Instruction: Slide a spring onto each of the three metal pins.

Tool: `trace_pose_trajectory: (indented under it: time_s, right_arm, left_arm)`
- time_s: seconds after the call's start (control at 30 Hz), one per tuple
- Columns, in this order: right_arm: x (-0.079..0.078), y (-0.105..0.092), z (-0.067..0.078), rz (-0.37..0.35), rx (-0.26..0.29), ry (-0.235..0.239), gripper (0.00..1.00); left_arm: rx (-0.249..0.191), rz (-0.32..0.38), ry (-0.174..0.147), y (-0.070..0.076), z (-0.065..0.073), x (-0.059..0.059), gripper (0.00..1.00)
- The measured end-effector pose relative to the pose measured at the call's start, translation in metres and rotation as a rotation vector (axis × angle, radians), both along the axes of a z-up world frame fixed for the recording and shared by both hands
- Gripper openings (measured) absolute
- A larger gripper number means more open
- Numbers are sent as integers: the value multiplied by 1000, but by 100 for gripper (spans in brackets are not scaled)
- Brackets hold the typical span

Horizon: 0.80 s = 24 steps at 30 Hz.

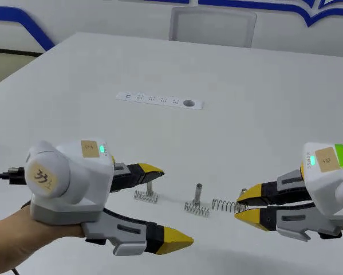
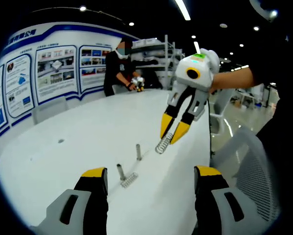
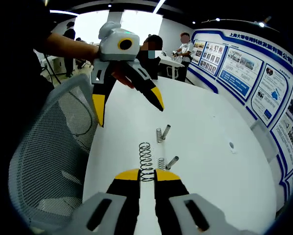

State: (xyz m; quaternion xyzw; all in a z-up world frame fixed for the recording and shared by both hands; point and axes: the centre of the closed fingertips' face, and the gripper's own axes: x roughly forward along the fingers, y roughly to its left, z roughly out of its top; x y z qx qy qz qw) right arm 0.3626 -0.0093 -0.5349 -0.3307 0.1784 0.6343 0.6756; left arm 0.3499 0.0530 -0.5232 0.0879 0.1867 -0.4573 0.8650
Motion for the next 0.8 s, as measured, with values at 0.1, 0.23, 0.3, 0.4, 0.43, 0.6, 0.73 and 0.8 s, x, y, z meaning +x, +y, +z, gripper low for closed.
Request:
trace_pose_trajectory:
  time_s: [0.1, 0.23, 0.3, 0.4, 0.43, 0.6, 0.73, 0.8]
  right_arm:
    - [-5, 5, 6, 18, 7, -1, 10]
    - [-10, 12, 11, 46, 10, -13, 11]
    - [-11, 15, 14, 55, 13, -16, 11]
    - [-15, 20, 16, 76, 17, -21, 11]
    - [-16, 22, 16, 90, 11, -24, 11]
    - [-18, 27, 17, 113, 6, -30, 11]
    - [-20, 30, 17, 140, -5, -42, 11]
    - [-22, 30, 15, 153, -16, -48, 11]
  left_arm:
    - [10, -17, -12, -5, -2, -1, 68]
    - [11, -46, -16, -14, -1, -2, 65]
    - [15, -54, -20, -17, 0, -2, 64]
    - [8, -66, -23, -21, 2, -3, 61]
    - [6, -69, -22, -23, 2, -3, 60]
    - [25, -86, -6, -31, -3, -7, 51]
    - [68, -97, -21, -31, -7, -10, 43]
    - [56, -99, -23, -31, -4, -11, 36]
